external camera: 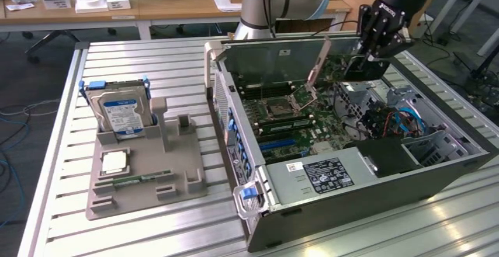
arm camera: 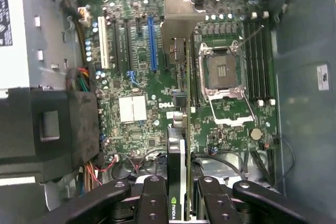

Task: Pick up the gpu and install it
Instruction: 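Insert the gpu into the slot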

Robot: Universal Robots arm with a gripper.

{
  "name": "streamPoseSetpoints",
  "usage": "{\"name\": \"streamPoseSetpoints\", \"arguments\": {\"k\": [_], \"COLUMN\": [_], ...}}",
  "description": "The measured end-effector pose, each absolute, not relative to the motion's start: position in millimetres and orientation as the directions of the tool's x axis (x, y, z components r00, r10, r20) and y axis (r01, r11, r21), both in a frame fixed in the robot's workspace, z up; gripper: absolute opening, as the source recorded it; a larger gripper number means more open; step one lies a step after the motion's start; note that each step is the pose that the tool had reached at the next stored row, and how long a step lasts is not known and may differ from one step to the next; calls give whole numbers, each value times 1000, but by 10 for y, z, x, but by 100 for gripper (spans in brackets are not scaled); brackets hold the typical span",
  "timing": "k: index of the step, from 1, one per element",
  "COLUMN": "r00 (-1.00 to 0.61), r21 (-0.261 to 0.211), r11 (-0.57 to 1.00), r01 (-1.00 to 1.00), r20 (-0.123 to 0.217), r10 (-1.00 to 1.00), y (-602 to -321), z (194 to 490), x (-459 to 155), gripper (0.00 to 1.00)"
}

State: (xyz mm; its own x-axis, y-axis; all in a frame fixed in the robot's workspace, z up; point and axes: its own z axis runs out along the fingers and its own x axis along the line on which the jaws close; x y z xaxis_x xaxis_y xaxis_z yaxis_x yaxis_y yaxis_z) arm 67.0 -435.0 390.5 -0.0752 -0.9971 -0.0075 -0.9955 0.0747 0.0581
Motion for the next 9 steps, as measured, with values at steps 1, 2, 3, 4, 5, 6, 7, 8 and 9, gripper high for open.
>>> {"name": "streamPoseSetpoints", "arguments": {"k": [1,2,3,4,5,6,7,8,9], "r00": [-63,-51,-38,-25,-13,-2,7,11,12], "r21": [58,58,58,58,58,58,58,58,58], "r11": [62,50,38,24,13,1,-8,-11,-12], "r01": [-996,-997,-998,-998,-998,-998,-998,-998,-998], "r20": [-7,-7,-7,-7,-7,-7,-7,-7,-7], "r10": [-998,-999,-999,-1000,-1000,-1000,-1000,-1000,-1000], "y": [-4350,-4350,-4350,-4350,-4350,-4350,-4350,-4350,-4350], "z": [3905,3904,3904,3903,3903,3902,3902,3903,3902], "x": [670,670,670,670,670,670,670,670,670], "gripper": [27,27,27,27,27,27,27,27,27]}}
